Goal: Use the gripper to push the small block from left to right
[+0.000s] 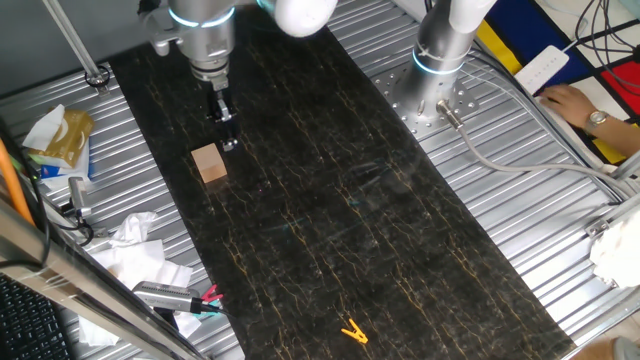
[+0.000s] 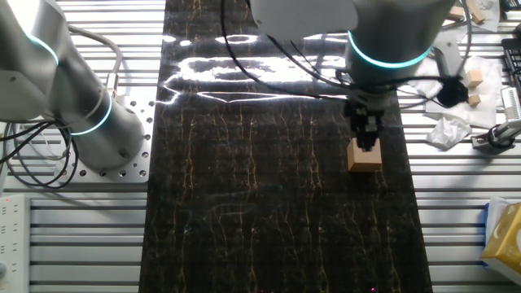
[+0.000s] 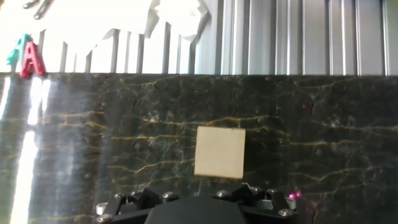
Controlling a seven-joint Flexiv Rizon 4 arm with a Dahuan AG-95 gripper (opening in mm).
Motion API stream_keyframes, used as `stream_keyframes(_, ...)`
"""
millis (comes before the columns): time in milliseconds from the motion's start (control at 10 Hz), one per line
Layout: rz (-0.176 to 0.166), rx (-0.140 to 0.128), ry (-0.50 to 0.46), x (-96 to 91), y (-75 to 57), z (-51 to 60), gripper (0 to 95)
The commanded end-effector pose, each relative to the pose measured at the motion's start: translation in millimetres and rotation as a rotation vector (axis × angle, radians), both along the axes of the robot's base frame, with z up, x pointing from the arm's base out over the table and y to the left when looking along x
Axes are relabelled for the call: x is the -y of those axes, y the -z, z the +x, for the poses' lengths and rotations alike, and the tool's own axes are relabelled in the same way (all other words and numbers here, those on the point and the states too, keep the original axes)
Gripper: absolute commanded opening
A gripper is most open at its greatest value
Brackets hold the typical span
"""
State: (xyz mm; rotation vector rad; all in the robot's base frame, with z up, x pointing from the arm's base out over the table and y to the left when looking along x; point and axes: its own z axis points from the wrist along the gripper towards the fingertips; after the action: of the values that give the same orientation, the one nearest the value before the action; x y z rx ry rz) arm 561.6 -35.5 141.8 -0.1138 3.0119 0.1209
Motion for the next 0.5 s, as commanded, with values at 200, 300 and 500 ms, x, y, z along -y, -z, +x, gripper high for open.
stream_keyframes(200,-0.001,0.000,-0.008,5.2,6.2,9.2,76.0)
stream_keyframes(300,0.000,0.002,-0.011,9.2,7.7,13.3,76.0)
stream_keyframes(500,0.000,0.003,-0.013,16.1,9.3,21.7,76.0)
